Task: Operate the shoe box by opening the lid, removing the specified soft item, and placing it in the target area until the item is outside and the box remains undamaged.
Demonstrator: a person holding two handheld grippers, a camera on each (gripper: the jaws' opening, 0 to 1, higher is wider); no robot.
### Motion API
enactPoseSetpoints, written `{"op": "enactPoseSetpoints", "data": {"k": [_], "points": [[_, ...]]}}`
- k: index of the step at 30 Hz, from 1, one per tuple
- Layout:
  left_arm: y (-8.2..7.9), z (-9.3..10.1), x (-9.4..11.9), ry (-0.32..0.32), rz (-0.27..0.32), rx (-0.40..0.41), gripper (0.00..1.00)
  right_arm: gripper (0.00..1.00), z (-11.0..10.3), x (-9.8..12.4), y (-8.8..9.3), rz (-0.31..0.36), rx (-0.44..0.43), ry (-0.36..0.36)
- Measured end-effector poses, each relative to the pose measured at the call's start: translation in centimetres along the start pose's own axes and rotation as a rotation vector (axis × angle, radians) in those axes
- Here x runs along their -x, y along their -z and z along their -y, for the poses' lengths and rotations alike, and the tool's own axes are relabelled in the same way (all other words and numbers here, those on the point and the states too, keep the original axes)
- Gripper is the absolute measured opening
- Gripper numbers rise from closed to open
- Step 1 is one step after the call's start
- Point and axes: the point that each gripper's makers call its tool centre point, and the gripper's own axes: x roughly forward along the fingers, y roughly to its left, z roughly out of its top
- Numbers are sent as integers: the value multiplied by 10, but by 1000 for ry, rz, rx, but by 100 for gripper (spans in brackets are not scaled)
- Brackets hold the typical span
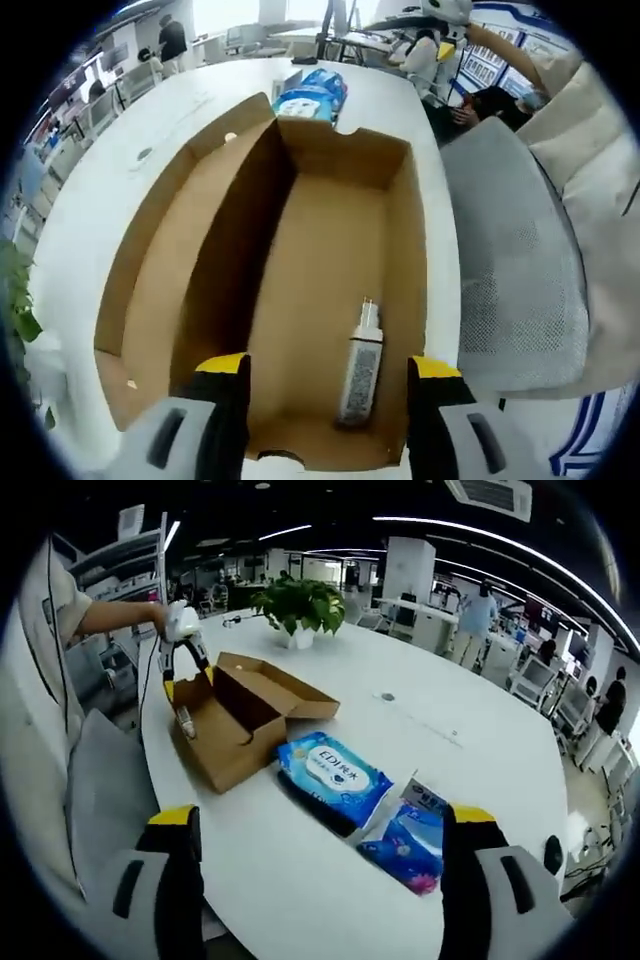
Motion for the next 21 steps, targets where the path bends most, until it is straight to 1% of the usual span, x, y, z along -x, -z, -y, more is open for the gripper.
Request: {"op": "enactPoseSetpoints", "data": {"k": [5,6,7,9,11,17,19,21], "points": [[5,0,-12,49,-62,-48,62,94,-7,5,-2,17,-5,2],[5,0,-15,66,-69,-55,61,94,-9,6,-2,18,-8,3],[5,0,-16,67,-72,-53,61,94,-10,6,-1,17,-11,4],[5,5,-20,87,-98,-64,58,94,-12,8,0,18,-17,6],[12,3,-27,106,-149,-83,56,94,-14,10,3,21,-29,10],[12,5,-40,155,-190,-117,54,93,-16,12,10,19,-56,24],[13,6,-43,161,-203,-140,52,93,-15,12,13,20,-64,28],[14,8,-45,166,-215,-146,49,93,-15,13,13,25,-73,30]]}}
